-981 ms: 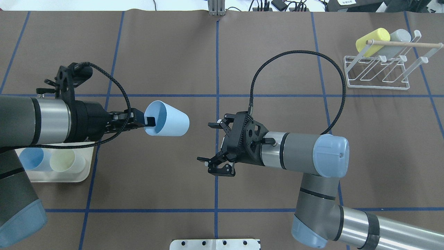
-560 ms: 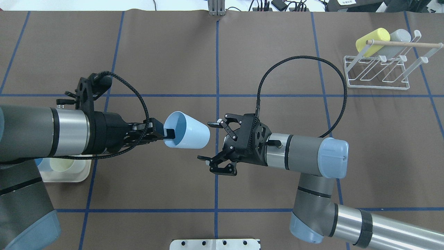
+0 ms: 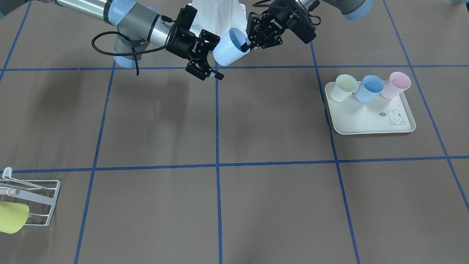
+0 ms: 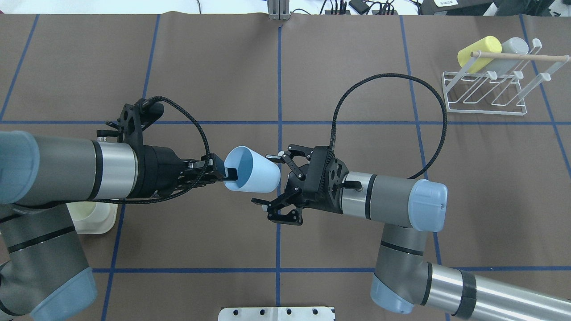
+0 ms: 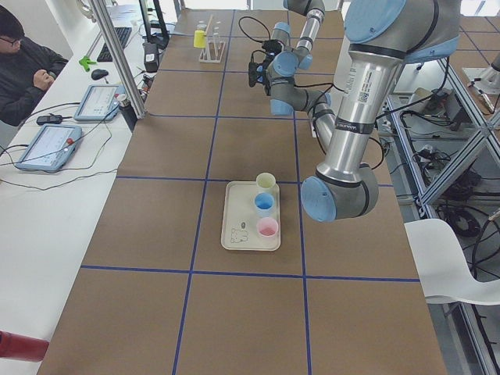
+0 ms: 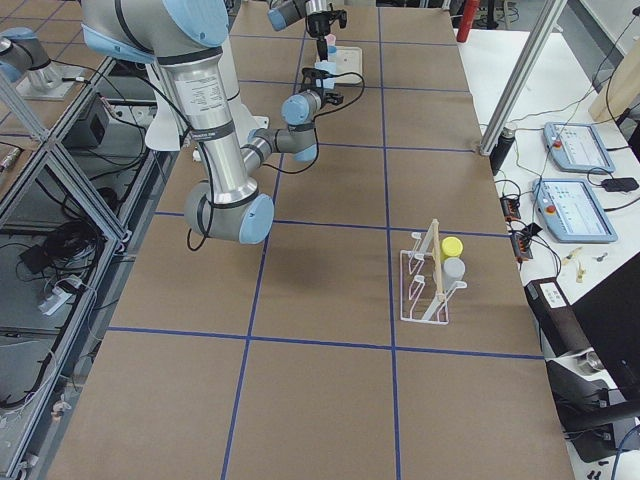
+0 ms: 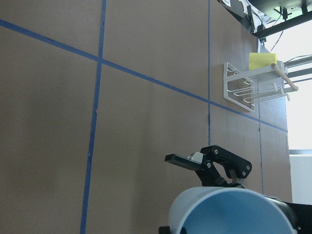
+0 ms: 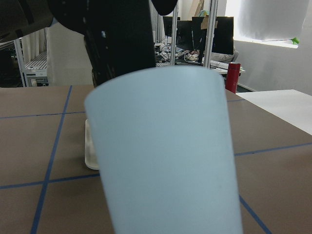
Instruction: Transfer IKEA cup to right arm and place on rack
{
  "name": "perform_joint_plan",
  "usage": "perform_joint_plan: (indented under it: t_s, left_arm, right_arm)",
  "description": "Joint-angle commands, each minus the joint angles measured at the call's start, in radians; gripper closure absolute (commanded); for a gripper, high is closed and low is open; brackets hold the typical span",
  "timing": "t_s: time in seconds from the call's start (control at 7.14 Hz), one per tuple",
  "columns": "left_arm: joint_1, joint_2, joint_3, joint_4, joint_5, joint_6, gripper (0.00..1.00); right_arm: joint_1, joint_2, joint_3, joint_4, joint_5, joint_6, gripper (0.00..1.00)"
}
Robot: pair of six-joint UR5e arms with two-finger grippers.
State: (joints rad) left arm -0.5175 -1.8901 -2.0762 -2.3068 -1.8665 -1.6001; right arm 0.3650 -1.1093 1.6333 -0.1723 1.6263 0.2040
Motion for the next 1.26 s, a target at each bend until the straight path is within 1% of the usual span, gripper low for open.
perform_joint_plan:
  t_s: [0.0,0.28,0.42,0.56,0.7,0.84,0.98,1.12]
  left_arm:
    - [0.001,-0.006,0.016,0.001,0.001,0.006,1.0]
    - [0.001,-0.006,0.03,0.0,0.001,0.011,1.0]
    - [0.001,-0.007,0.028,0.0,0.001,0.011,1.0]
    - [0.001,-0.006,0.028,0.0,0.001,0.009,1.0]
    - [0.001,-0.006,0.028,0.0,0.001,0.009,1.0]
    - [0.001,-0.006,0.028,0.0,0.001,0.011,1.0]
    - [0.001,-0.006,0.028,0.0,-0.002,0.012,0.89]
    - [0.001,-0.006,0.028,0.0,0.0,0.032,0.12]
  right_arm:
    - [-0.004,0.0,-0.004,0.031,-0.005,0.0,0.04]
    - [-0.008,0.0,-0.004,0.031,-0.005,0.0,0.05]
    - [-0.009,0.0,-0.004,0.033,-0.006,0.0,0.09]
    - [-0.009,-0.001,-0.004,0.033,-0.005,0.0,0.15]
    - [-0.011,-0.001,-0.004,0.039,-0.006,0.0,0.24]
    - [-0.012,-0.004,-0.004,0.039,-0.005,0.0,0.42]
    - [-0.012,-0.007,-0.004,0.051,-0.006,-0.002,0.59]
    - [-0.011,-0.012,-0.004,0.071,-0.008,-0.002,0.71]
